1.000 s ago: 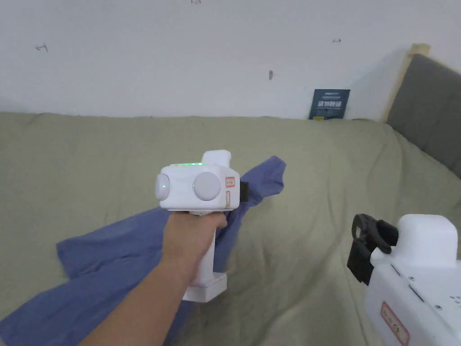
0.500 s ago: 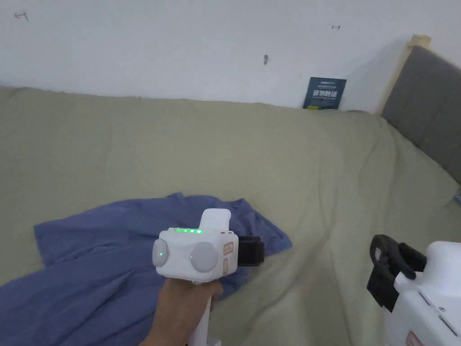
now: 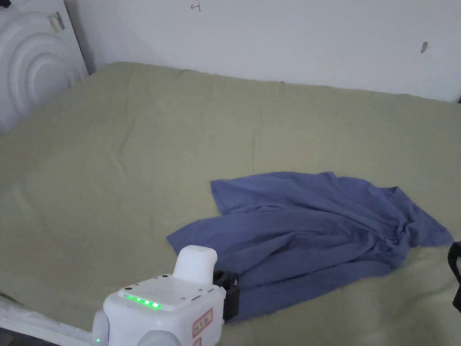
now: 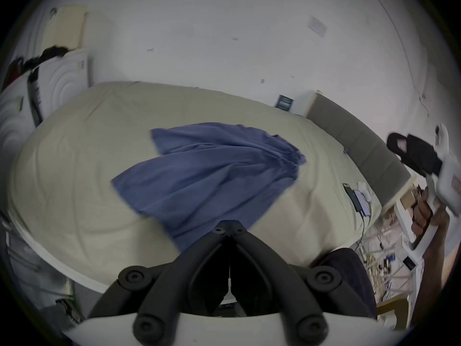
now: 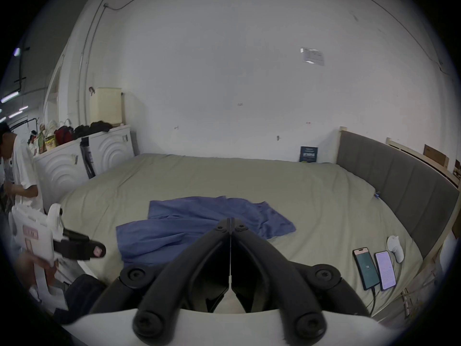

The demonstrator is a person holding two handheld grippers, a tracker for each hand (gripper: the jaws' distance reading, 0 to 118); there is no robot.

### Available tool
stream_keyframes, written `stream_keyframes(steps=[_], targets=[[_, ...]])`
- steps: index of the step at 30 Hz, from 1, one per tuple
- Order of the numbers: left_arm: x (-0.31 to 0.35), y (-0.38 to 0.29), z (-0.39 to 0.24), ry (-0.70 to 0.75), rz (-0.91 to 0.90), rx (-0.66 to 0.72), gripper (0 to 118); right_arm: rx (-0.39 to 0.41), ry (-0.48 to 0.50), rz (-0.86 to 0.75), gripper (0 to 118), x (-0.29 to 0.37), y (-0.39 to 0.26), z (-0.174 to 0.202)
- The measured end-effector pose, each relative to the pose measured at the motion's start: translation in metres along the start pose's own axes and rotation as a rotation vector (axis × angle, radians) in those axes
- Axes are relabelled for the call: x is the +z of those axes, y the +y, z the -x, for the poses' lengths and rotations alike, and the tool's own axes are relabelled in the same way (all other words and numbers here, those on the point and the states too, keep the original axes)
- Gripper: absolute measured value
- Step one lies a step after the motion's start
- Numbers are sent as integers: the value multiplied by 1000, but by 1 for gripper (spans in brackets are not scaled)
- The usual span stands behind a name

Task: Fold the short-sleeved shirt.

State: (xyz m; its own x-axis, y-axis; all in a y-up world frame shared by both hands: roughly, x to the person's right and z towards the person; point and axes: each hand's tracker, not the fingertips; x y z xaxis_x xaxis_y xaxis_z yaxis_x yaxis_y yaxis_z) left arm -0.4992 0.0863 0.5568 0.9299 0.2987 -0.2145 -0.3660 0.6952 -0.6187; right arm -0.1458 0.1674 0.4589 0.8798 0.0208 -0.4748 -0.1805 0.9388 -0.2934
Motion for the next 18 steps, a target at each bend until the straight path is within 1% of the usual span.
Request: stream_keyframes(steps=[4, 7, 9, 10, 11, 13, 14, 15, 16, 18], targets=[[-20, 30, 70, 122, -15, 9, 0, 46, 7, 36, 1, -7, 1, 17], [-55, 58, 121, 285, 29, -44, 0, 70, -1, 51, 1, -13, 3, 20], [-80, 71, 142, 320, 84, -96, 0, 80, -7, 69, 1, -19, 2, 18], [-86, 73, 142, 317, 100, -115, 0, 86, -14, 78, 1, -23, 2, 18], [-98, 75, 145, 320, 111, -128, 5, 93, -22, 86, 1, -27, 1, 18], [-120, 75, 146, 351, 115, -175, 97, 97, -27, 95, 1, -34, 1, 16], [-127, 74, 144, 340, 157, -191, 118, 95, -26, 103, 1, -37, 1, 14], [-136, 71, 143, 324, 195, -196, 114, 92, -21, 113, 1, -41, 1, 13], [-136, 69, 137, 258, 138, -180, 109, 89, -19, 122, 1, -44, 1, 12], [-147, 70, 137, 265, 160, -165, 109, 90, -25, 132, 1, -50, -1, 13]])
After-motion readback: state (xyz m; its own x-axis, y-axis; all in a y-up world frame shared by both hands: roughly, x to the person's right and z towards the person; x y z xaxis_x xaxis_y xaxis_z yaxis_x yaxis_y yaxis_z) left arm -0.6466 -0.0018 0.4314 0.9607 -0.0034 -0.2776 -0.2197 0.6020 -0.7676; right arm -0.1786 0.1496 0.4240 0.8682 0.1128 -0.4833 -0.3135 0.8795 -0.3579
